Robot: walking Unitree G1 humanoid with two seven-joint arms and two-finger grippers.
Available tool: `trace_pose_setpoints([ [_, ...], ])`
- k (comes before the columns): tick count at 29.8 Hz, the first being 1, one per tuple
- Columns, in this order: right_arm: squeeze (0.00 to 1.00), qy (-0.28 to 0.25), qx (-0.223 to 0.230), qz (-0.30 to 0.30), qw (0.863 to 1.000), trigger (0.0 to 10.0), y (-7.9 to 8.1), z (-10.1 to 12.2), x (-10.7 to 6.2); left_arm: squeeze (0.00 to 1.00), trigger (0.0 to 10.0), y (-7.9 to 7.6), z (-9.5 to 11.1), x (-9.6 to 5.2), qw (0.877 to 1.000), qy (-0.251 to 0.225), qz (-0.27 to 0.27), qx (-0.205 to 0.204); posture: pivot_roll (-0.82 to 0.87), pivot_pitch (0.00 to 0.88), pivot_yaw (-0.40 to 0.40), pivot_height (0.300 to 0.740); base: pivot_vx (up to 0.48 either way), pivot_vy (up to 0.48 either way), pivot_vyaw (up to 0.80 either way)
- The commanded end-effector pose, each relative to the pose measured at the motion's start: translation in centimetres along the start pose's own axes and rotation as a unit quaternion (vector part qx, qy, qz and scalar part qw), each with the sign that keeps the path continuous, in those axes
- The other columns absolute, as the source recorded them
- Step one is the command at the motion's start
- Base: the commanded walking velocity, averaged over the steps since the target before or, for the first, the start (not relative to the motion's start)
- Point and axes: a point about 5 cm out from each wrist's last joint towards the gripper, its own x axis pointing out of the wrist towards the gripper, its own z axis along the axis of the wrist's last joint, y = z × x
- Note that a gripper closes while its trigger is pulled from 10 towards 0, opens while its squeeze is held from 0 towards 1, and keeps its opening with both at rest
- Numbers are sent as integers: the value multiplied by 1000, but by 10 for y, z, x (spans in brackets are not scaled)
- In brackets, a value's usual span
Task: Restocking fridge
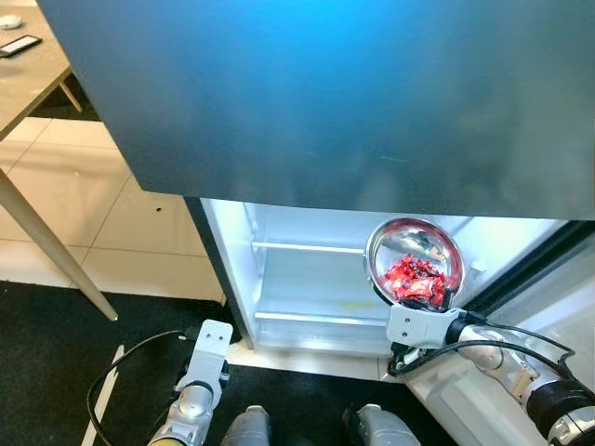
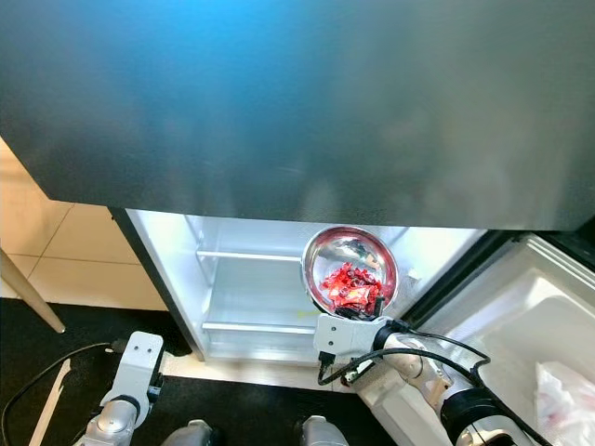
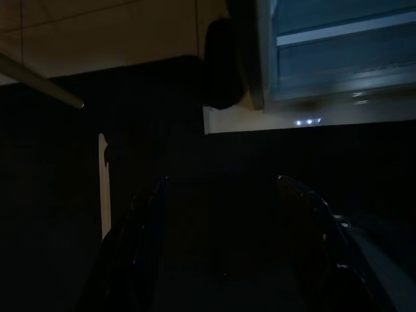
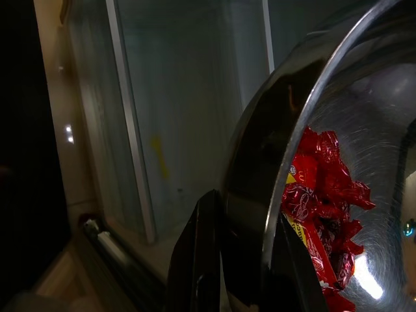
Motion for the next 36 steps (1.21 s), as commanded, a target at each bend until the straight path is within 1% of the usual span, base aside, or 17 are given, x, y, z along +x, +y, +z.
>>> trace_pose_setpoints([
  [1, 0, -14, 9, -7, 1000, 10000, 0, 4, 0, 0, 10000, 1, -8, -2, 1000, 14, 4, 1, -42, 169, -22, 740, 0, 0, 0],
  [3, 0, -12, 13, -9, 1000, 10000, 0, 5, 1, 0, 10000, 1, -8, -2, 1000, 15, 4, 2, -42, 169, -22, 740, 0, 0, 0],
  [5, 0, 1, 42, -34, 999, 10000, -4, 7, 4, 0, 10000, 2, -11, -3, 1000, 19, 6, 2, -42, 173, -23, 740, 0, 0, 0],
  [8, 0, 5, 53, -42, 998, 10000, -5, 8, 5, 0, 10000, 3, -12, -3, 1000, 20, 7, 1, -42, 173, -24, 740, 0, 0, 0],
  [10, 0, 12, 73, -74, 994, 10000, -10, 16, 10, 0, 10000, 4, -14, -4, 1000, 24, 9, 1, -41, 176, -23, 740, 0, 0, 0],
  [11, 0, 13, 83, -94, 992, 10000, -12, 28, 16, 0, 10000, 4, -16, -5, 1000, 27, 11, 2, -40, 178, -19, 740, 0, 0, 0],
  [12, 0, 13, 83, -94, 992, 10000, -12, 28, 16, 0, 10000, 4, -16, -5, 1000, 27, 11, 2, -40, 178, -19, 740, 0, 0, 0],
  [14, 0, 10, 77, -91, 993, 10000, -9, 38, 22, 0, 10000, 5, -16, -5, 1000, 27, 12, 3, -37, 178, -17, 740, 0, 0, 0],
  [17, 0, 10, 77, -91, 993, 10000, -9, 38, 22, 0, 10000, 5, -16, -5, 1000, 27, 12, 3, -37, 178, -17, 740, 0, 0, 0],
  [19, 0, 10, 64, -88, 994, 10000, -8, 42, 24, 0, 10000, 5, -15, -4, 1000, 27, 12, 3, -35, 176, -16, 740, 0, 0, 0],
  [20, 0, 14, 23, -78, 997, 10000, -8, 43, 26, 0, 10000, 6, -13, -4, 1000, 24, 14, 0, -32, 172, -17, 740, 0, 0, 0],
  [22, 0, 14, 23, -78, 997, 10000, -8, 43, 26, 0, 10000, 6, -13, -4, 1000, 24, 14, 0, -32, 172, -17, 740, 0, 0, 0],
  [24, 0, 18, 1, -77, 997, 10000, -11, 42, 26, 0, 10000, 7, -13, -4, 1000, 23, 15, 0, -35, 169, -20, 740, 0, 0, 0],
  [25, 0, 18, 1, -77, 997, 10000, -11, 42, 26, 0, 10000, 7, -13, -4, 1000, 23, 15, 0, -35, 169, -20, 740, 0, 0, 0],
  [26, 0, 22, -16, -71, 997, 10000, -14, 39, 25, 0, 10000, 6, -14, -4, 1000, 25, 15, 0, -34, 166, -25, 740, 0, 0, 0],
  [28, 0, 23, -22, -68, 997, 10000, -14, 38, 24, 0, 10000, 5, -15, -4, 1000, 26, 14, -1, -35, 166, -28, 740, 0, 0, 0],
  [36, 0, 28, -64, -30, 997, 10000, -8, 31, 21, 0, 10000, 1, -17, -5, 1000, 28, 10, -3, -37, 165, -34, 740, 0, 0, 0],
])
